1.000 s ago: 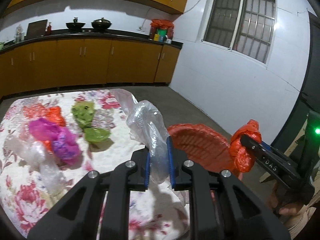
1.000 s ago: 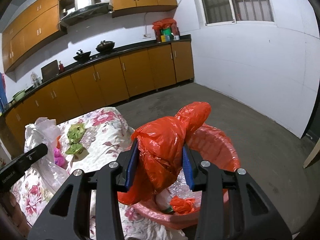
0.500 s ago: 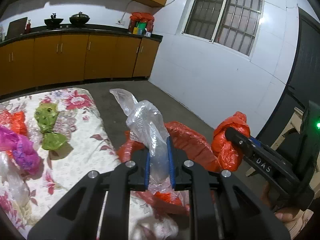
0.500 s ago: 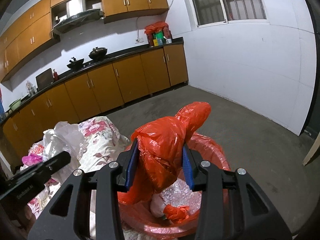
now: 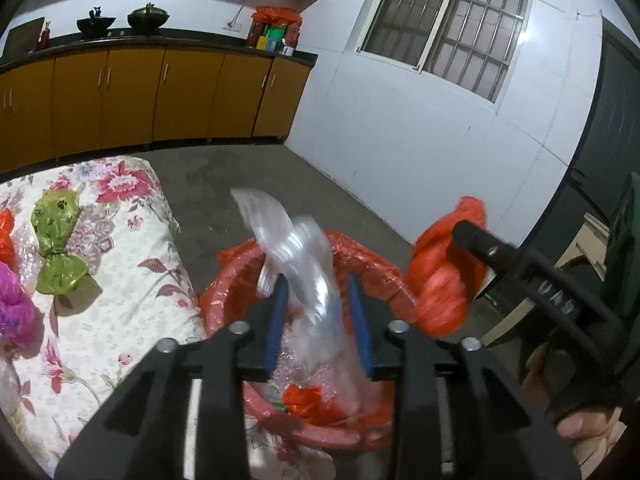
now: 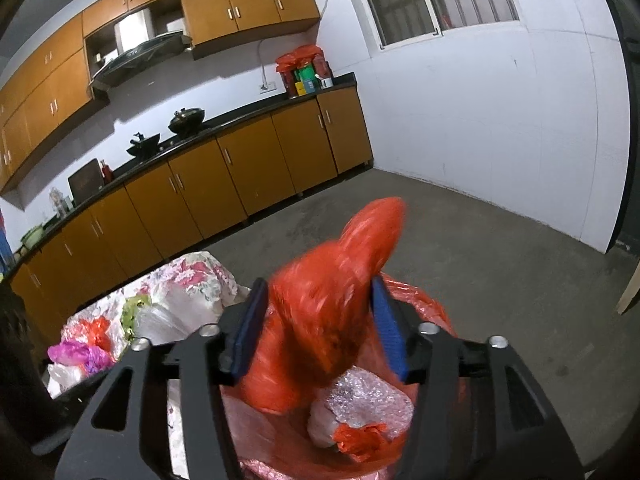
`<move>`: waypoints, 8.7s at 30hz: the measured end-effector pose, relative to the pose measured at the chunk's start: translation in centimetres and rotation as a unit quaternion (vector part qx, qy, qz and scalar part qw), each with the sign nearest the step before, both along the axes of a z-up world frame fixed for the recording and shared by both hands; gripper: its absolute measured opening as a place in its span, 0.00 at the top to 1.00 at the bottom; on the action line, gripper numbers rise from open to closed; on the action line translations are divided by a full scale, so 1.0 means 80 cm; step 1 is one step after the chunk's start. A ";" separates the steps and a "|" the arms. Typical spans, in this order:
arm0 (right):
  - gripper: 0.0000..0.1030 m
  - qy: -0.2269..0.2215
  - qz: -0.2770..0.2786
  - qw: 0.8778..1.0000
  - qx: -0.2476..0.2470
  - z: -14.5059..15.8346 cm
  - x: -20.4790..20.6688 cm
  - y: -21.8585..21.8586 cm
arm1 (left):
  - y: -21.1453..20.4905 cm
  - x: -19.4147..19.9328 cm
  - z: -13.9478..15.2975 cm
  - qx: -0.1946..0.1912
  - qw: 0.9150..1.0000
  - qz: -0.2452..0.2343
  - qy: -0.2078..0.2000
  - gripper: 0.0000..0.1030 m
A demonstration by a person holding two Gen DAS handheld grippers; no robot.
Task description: Collect trash
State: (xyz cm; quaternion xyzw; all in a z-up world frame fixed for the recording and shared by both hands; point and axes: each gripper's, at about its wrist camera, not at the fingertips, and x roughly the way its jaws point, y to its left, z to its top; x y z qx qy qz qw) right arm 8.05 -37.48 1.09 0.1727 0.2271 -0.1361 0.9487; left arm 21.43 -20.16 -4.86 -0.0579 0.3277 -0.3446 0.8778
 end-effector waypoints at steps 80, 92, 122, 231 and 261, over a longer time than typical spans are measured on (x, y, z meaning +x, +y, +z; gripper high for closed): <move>0.49 0.108 0.312 0.942 -0.063 -0.082 0.153 0.332 | 0.358 -0.002 -0.053 0.085 0.928 0.363 0.031 0.30; 0.49 0.119 0.250 0.960 -0.050 -0.081 0.129 0.251 | 0.307 0.068 -0.086 0.133 0.926 0.341 0.093 0.54; 0.49 0.074 0.154 0.985 -0.026 -0.038 0.044 0.151 | 0.225 -0.063 0.007 0.077 0.972 0.212 -0.065 0.77; 0.49 0.105 0.276 0.953 -0.071 -0.052 0.210 0.301 | 0.356 -0.009 -0.023 0.117 0.915 0.384 -0.036 0.30; 0.96 0.156 0.281 0.946 -0.038 -0.108 0.194 0.248 | 0.260 0.142 -0.052 0.170 0.931 0.322 -0.009 0.43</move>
